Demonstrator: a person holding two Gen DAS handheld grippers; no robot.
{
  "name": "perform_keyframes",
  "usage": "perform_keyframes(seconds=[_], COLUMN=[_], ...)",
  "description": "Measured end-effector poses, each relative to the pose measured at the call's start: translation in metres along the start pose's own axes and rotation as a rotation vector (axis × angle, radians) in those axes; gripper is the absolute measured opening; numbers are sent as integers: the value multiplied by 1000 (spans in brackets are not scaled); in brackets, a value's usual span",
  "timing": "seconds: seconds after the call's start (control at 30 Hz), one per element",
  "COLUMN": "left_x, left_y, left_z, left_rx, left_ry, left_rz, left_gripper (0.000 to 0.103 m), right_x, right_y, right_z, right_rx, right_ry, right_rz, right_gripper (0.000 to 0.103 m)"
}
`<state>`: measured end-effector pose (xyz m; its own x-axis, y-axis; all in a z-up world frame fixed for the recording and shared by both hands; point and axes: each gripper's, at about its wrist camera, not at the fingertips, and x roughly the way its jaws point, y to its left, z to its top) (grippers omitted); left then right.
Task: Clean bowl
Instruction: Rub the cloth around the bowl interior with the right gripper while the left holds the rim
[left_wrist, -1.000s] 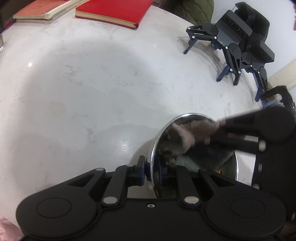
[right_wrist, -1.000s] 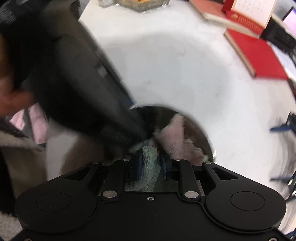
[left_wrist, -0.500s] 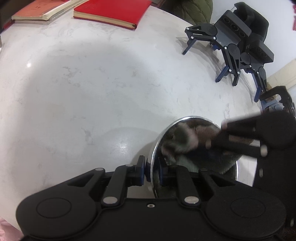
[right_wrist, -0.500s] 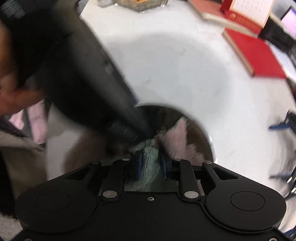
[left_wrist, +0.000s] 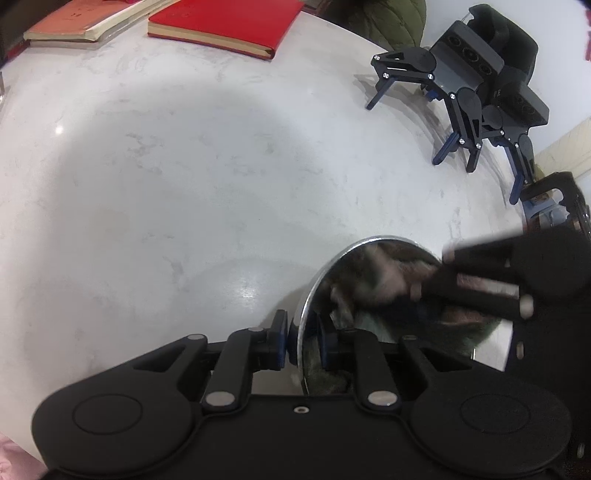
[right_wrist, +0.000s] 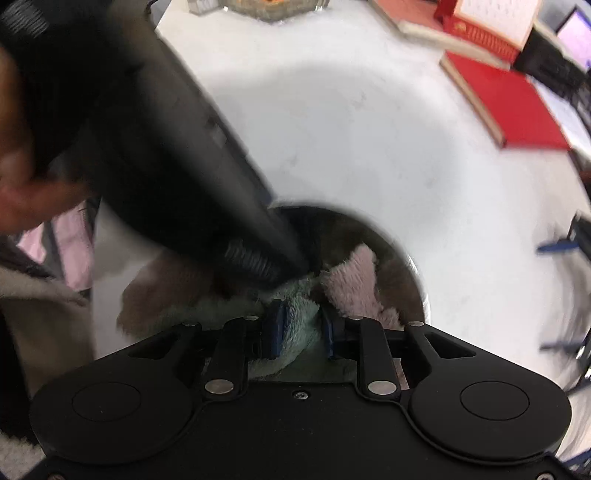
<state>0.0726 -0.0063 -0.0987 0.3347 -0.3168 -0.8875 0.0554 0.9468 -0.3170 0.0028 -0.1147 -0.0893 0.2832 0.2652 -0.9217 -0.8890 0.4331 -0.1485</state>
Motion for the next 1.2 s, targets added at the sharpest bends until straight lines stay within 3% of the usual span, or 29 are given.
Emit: perform_keyframes(seconds=[0.17, 0.33, 0.4, 0.6, 0.7, 0.8, 1.0, 1.2], left_x=[1, 3, 3, 1, 1, 2, 2, 1], left_y=[3, 2, 0, 2, 2, 3, -1, -1], left_z=[0, 0, 0, -1, -1, 0, 0, -1], left_rx=[-14, -16, -3, 0, -6, -17, 5, 12], left_ry=[3, 6, 6, 13, 8, 7, 8, 17], left_rz=[-14, -20, -11, -7, -9, -17, -5, -3], left_gripper=[15, 16, 16, 15, 15, 15, 16, 16], right_x=[-3, -26, -25, -23, -31, -26, -41, -51], right_y=[0, 14, 20, 3, 10, 8, 32, 28], right_z=[-10, -38, -34, -25, -42, -46, -49, -51], right_rx=[39, 20, 2, 42, 37, 35, 37, 52], right_ry=[22, 47, 27, -29, -2, 37, 20, -31], right_rz=[-60, 9, 37, -45, -81, -56, 54, -37], right_gripper=[20, 21, 21, 21, 21, 22, 22, 22])
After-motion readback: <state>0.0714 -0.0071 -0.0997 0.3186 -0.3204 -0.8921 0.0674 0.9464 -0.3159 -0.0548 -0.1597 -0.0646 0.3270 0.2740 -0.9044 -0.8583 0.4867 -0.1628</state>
